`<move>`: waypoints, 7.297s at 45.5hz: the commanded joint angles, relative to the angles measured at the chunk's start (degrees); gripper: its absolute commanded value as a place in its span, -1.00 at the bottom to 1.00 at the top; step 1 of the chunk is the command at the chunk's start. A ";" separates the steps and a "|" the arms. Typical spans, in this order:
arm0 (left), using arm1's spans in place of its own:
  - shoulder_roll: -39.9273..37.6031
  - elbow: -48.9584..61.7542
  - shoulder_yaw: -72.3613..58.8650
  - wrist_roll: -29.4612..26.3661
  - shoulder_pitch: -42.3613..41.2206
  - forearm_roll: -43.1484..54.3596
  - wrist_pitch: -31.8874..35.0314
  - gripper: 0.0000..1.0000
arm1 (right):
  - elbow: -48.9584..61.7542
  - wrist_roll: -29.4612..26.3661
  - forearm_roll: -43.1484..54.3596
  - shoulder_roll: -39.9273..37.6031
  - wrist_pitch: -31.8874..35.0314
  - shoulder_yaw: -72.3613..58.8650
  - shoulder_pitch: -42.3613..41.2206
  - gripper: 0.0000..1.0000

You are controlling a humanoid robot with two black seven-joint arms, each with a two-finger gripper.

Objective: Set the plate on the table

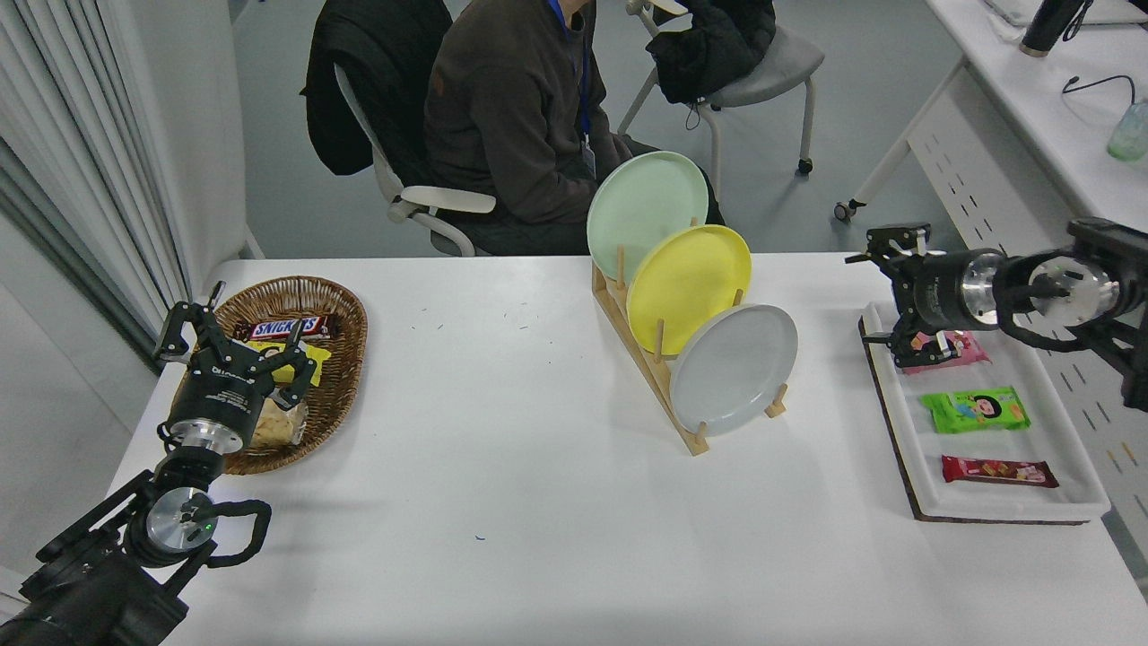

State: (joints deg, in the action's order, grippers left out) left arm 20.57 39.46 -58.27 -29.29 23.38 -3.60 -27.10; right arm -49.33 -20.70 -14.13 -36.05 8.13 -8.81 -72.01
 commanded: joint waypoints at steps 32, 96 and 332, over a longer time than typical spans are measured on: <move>0.00 0.00 0.00 0.02 0.00 0.00 0.03 0.96 | -10.52 -3.74 3.32 -0.86 -3.65 15.13 4.95 1.00; 0.00 0.00 0.00 0.02 0.00 0.00 -0.06 0.96 | 6.88 -4.35 -2.39 12.76 -3.56 16.19 5.22 1.00; 0.00 0.00 0.00 -0.07 0.00 0.00 0.03 0.96 | 12.77 -10.59 -4.59 14.52 1.19 21.38 6.62 -0.69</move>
State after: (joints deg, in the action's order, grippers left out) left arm 20.57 39.46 -58.27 -29.33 23.38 -3.60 -27.11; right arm -36.57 -30.19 -18.70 -21.52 9.36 12.52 -65.25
